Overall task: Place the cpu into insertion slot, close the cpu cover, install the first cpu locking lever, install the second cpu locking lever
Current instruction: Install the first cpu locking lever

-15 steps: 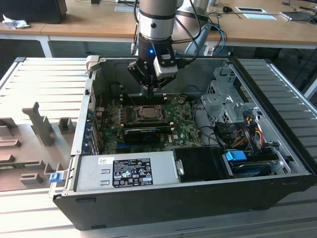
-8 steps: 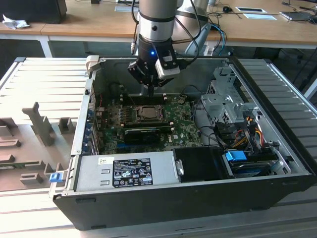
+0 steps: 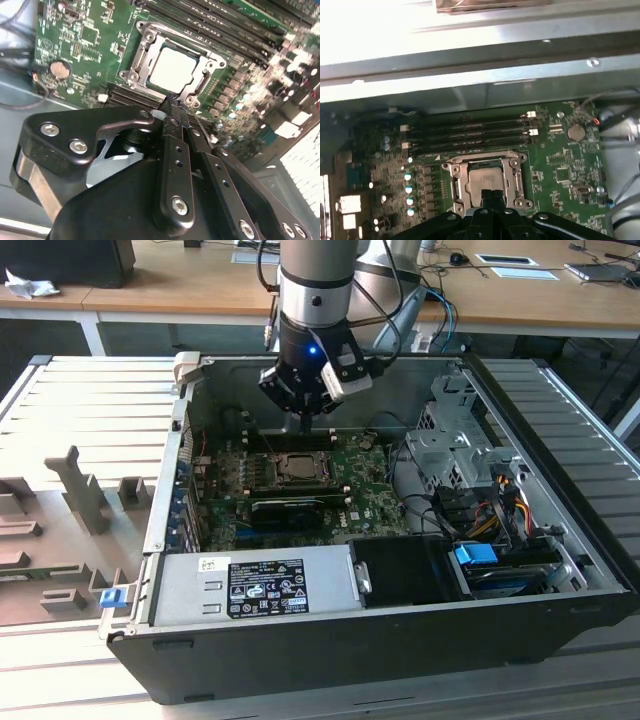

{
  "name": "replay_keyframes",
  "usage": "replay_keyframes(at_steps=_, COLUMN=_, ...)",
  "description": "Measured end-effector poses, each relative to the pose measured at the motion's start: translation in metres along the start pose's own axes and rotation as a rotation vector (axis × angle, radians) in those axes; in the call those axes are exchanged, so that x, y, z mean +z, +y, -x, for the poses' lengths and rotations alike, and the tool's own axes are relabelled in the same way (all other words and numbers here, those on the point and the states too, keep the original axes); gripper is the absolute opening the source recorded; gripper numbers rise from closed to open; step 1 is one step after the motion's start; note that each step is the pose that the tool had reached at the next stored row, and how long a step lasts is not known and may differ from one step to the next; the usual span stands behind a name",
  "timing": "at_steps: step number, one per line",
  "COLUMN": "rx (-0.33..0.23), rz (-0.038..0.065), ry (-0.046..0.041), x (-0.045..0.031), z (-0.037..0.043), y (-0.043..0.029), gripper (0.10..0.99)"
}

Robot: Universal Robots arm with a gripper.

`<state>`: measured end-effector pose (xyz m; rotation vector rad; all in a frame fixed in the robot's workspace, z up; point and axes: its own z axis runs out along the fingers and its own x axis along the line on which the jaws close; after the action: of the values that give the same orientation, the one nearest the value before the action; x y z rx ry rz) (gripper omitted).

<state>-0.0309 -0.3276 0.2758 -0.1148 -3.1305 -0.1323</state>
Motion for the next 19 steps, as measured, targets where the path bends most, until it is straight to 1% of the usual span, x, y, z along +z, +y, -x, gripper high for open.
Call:
replay_keyframes(at_steps=5, rx=-0.088, rz=-0.001, ry=0.0073, x=0.0003, z=0.0, y=0.0, gripper=0.106)
replay_keyframes(at_steps=9, rx=-0.121, rz=-0.001, ry=0.0097, x=0.0003, z=0.0, y=0.0, gripper=0.106)
replay_keyframes(at_steps=10, rx=-0.124, rz=0.0, ry=0.0062, x=0.0004, z=0.0, y=0.0, gripper=0.106)
replay_keyframes(at_steps=11, rx=-0.125, rz=0.0, ry=-0.0028, x=0.0004, z=-0.0002, y=-0.0001, gripper=0.106)
replay_keyframes(at_steps=12, rx=-0.126, rz=0.0, ry=-0.0099, x=0.0004, z=-0.0003, y=-0.0001, gripper=0.106)
replay_keyframes(at_steps=13, rx=-0.134, rz=0.001, ry=-0.0235, x=0.0003, z=-0.0004, y=0.0, gripper=0.106)
replay_keyframes(at_steps=15, rx=-0.163, rz=0.018, ry=-0.0223, x=0.0004, z=-0.0004, y=-0.0001, gripper=0.106)
replay_keyframes(at_steps=16, rx=-0.171, rz=0.025, ry=-0.0216, x=0.0004, z=-0.0004, y=-0.0001, gripper=0.106)
replay_keyframes(at_steps=17, rx=-0.175, rz=0.035, ry=-0.0214, x=0.0007, z=-0.0004, y=-0.0005, gripper=0.106)
replay_keyframes(at_steps=19, rx=-0.175, rz=0.051, ry=-0.0216, x=0.0016, z=-0.0008, y=-0.0017, gripper=0.106)
